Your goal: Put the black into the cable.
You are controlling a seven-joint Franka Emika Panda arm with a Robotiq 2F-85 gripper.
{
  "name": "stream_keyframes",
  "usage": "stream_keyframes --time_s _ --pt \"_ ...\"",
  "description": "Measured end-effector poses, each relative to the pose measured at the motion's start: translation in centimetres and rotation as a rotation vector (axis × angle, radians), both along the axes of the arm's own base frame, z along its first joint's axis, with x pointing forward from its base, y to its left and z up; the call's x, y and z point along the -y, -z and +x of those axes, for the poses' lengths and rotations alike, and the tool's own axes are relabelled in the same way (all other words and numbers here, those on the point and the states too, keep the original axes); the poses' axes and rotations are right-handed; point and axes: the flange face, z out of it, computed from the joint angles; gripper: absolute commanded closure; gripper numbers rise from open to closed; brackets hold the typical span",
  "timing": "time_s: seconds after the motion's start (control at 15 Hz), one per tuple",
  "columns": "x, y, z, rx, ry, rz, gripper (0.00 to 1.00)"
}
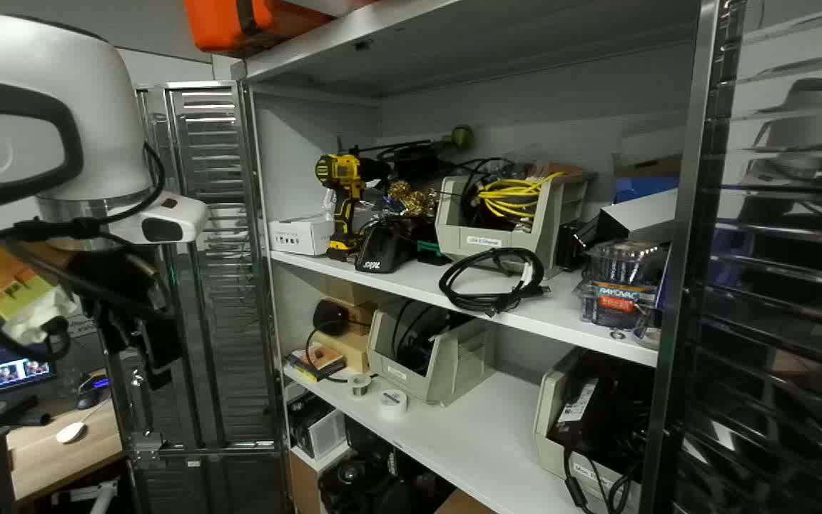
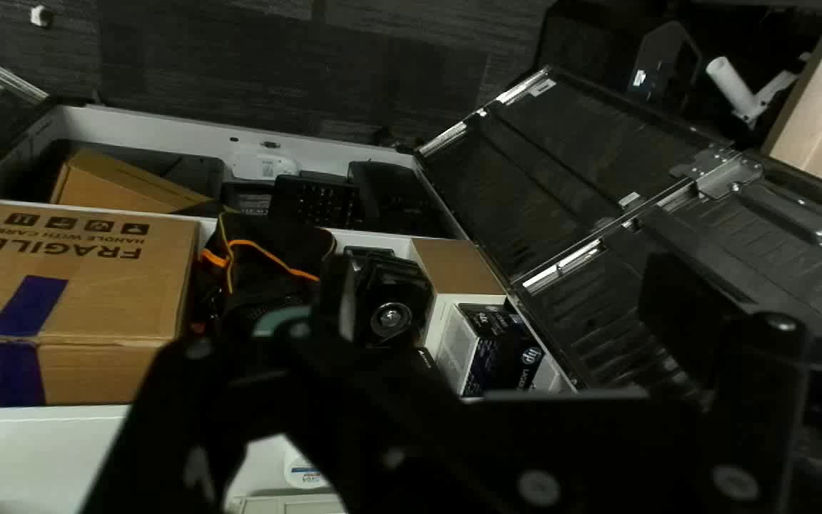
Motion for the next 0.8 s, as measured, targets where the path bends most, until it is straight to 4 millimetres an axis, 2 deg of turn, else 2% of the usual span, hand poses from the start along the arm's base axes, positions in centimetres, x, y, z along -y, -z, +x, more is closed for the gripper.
stream_keyframes --time_s 0.6,0.8 --pt "0.0 0.1 0.1 -0.003 0.001 -0.003 0.00" --pt "0.5 0.4 1.4 -0.002 0.005 -0.028 0.00"
